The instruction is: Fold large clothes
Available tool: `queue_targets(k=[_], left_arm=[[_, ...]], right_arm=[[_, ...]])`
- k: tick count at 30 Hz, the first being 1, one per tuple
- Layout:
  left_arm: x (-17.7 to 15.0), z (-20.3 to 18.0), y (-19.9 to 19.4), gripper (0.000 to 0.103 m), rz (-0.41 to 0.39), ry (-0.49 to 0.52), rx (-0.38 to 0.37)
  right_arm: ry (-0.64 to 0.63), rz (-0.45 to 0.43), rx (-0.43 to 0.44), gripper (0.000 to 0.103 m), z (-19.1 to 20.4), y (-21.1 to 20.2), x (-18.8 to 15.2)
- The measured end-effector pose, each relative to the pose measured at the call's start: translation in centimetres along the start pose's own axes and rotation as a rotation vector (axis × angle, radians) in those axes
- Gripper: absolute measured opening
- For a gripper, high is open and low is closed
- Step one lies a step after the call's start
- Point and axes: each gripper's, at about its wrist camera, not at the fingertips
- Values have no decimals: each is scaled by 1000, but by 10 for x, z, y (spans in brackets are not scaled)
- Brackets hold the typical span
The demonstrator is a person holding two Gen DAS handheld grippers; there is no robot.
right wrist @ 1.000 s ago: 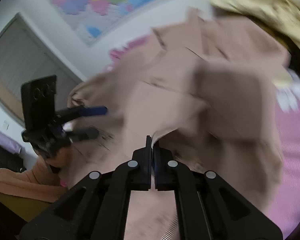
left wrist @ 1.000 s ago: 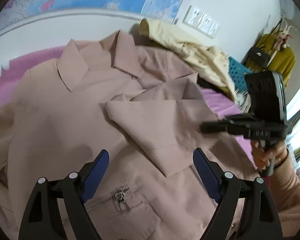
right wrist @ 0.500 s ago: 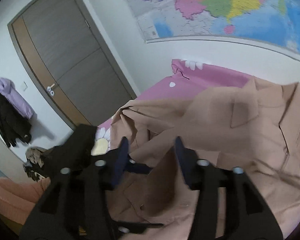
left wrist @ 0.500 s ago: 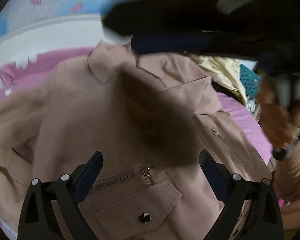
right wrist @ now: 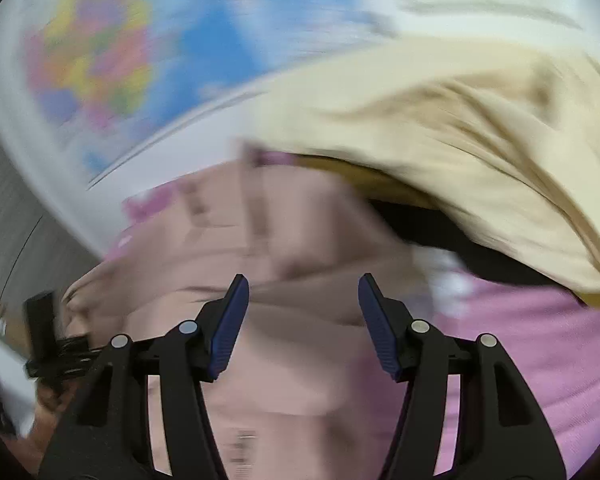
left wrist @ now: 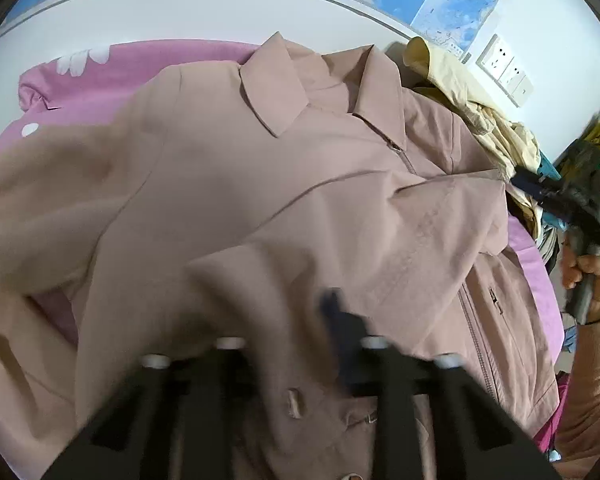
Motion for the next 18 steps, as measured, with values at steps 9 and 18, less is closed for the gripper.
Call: queue_targets(k=[9,18], left_arm=[[24,-2,-32,3,-116,83,46],[42,15,-12,13,-88,83,100]], right_arm=[[8,58,163,2,-7,36,5],[68,14,11,9,-37,17,7]])
Point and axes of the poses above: each gripper's, at about its wrist camera, not at the fingertips, and y roughly the way its jaws point, z to its left, x to its top, and after that the axes turned 10 degrees about -x, right-handed
